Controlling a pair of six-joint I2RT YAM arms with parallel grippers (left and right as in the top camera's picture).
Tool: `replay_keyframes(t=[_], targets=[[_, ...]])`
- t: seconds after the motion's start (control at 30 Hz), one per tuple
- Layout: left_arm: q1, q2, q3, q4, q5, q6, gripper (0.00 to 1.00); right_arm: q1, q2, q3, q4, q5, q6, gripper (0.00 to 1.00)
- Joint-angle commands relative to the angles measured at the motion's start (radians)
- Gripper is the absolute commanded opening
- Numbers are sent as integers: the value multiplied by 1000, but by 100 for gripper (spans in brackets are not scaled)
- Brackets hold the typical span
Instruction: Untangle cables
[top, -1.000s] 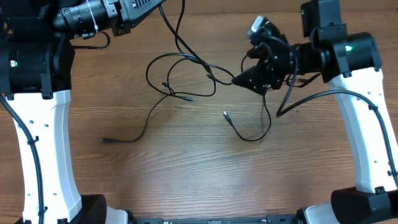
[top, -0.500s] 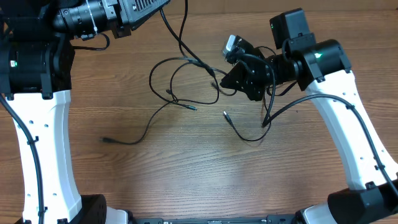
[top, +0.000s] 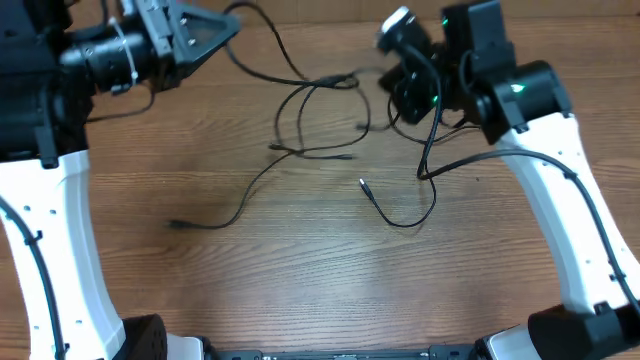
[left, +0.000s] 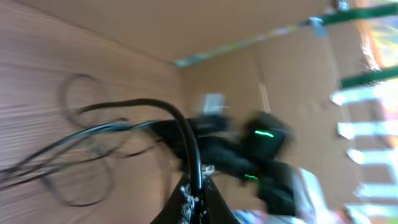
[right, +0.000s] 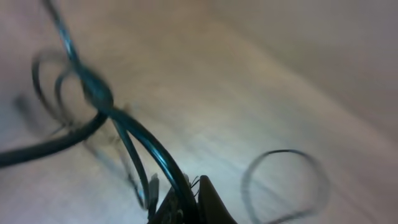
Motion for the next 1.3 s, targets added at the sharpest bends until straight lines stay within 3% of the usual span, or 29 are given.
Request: replay_keyframes(t=[0.0,0.37,0.63,0.73,0.83,1.07,1.27], targets=[[18,-34,14,-93,-148,199,4,-2,-96,135,13,162,150,4],[5,-29,7,-300,-570,294,4,-2,-110,436,34,161,310,4],[-104,20,-66,-299,-766,312,4,-2,-110,484,85,109,358,4],[-142,58,-113,-299,-938,304,4,-20,-112,484,82,109,359,4],[-141,87,-185,-302,-1057,257,4,-92,-119,485,61,109,381,4],[-126,103,-351,-204,-1070,254,4,-357,-144,485,-11,63,388,4],[-126,104,-389,-135,-1154,254,4,-575,-203,485,-53,-55,388,4]])
